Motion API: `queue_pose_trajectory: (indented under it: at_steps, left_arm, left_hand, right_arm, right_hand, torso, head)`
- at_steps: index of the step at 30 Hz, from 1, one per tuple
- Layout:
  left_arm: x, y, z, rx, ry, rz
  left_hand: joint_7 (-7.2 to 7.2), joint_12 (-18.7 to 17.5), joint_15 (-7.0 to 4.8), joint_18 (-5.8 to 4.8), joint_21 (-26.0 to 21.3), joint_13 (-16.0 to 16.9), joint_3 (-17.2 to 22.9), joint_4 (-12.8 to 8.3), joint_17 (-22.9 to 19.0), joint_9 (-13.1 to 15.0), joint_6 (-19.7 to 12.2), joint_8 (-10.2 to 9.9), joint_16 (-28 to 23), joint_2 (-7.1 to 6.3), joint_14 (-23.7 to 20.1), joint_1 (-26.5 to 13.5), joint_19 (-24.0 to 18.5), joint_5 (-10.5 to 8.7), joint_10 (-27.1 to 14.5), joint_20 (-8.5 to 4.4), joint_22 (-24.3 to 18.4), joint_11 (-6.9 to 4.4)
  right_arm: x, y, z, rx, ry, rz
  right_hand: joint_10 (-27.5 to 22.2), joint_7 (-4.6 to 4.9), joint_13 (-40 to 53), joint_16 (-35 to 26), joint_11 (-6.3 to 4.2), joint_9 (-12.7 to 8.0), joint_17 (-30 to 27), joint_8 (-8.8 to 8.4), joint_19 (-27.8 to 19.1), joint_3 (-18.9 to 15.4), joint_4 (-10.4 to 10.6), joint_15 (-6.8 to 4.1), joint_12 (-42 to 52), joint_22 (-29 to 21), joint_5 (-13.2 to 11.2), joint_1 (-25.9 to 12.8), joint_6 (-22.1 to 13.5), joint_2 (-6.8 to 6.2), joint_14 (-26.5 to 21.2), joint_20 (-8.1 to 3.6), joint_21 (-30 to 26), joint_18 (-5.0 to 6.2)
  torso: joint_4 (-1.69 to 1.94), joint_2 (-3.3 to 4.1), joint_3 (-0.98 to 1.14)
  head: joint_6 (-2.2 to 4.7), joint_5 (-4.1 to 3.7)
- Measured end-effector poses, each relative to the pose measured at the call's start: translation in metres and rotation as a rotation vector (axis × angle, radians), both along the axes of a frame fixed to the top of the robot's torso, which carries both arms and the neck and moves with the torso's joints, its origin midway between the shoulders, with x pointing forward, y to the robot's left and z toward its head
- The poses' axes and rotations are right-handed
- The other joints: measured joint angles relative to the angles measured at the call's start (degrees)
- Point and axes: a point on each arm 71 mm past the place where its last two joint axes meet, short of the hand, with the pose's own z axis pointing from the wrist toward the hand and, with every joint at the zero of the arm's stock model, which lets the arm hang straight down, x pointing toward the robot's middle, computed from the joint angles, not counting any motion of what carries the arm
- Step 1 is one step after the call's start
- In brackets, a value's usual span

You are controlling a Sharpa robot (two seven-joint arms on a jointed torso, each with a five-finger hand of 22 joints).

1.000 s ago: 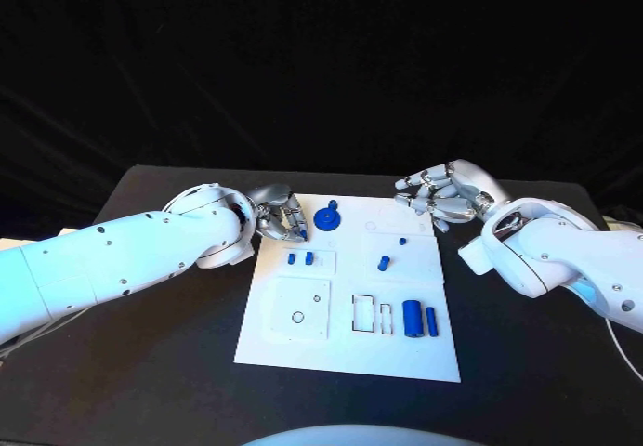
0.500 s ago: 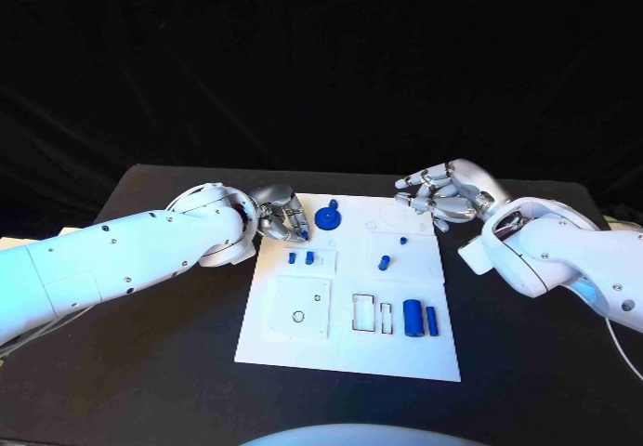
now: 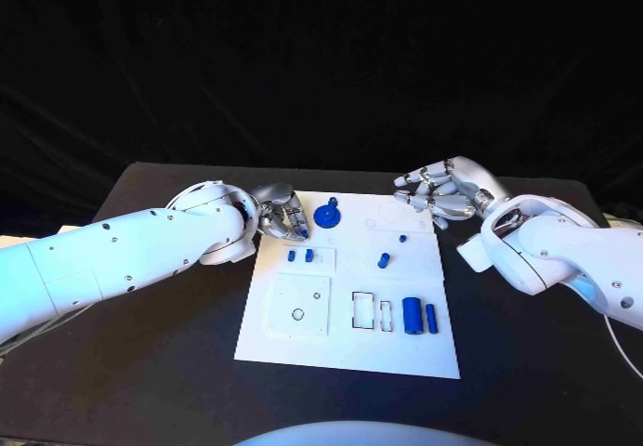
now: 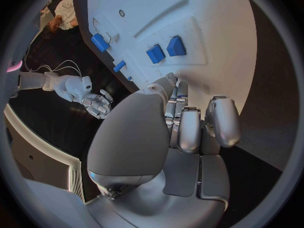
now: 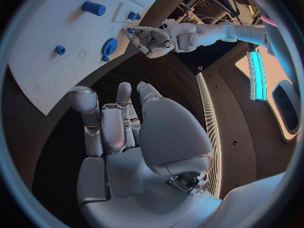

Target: Assemble the parts on the task board

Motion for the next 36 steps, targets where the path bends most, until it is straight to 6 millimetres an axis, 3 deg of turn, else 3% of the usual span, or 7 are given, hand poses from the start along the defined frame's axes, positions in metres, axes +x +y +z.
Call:
queue_pose_trajectory:
  at_steps: [36]
  left_arm:
    - [0.0012,-0.0061,-0.0019,0.041,0.005,0.002]
  left_hand:
    - [0.12,-0.3,0.00,0.00,0.0,0.0,0.4,-0.4,-0.2,-0.1,0.1,-0.5,0.0,-0.31,0.0,-0.3,0.0,0.00,0.2,0.00,0.0,0.20]
  right_arm:
    - [-0.0005,-0.0005,0.0001,0.001,0.000,0.000]
  right_hand:
    - [0.1,0.00,0.0,0.0,0.05,0.0,0.0,0.00,0.0,0.0,0.0,0.00,0.0,0.0,0.0,0.0,0.0,0.00,0.0,0.00,0.0,0.00]
  torso:
    - [0.01,-0.03,0.03]
  head:
    - [-0.25,-0.15]
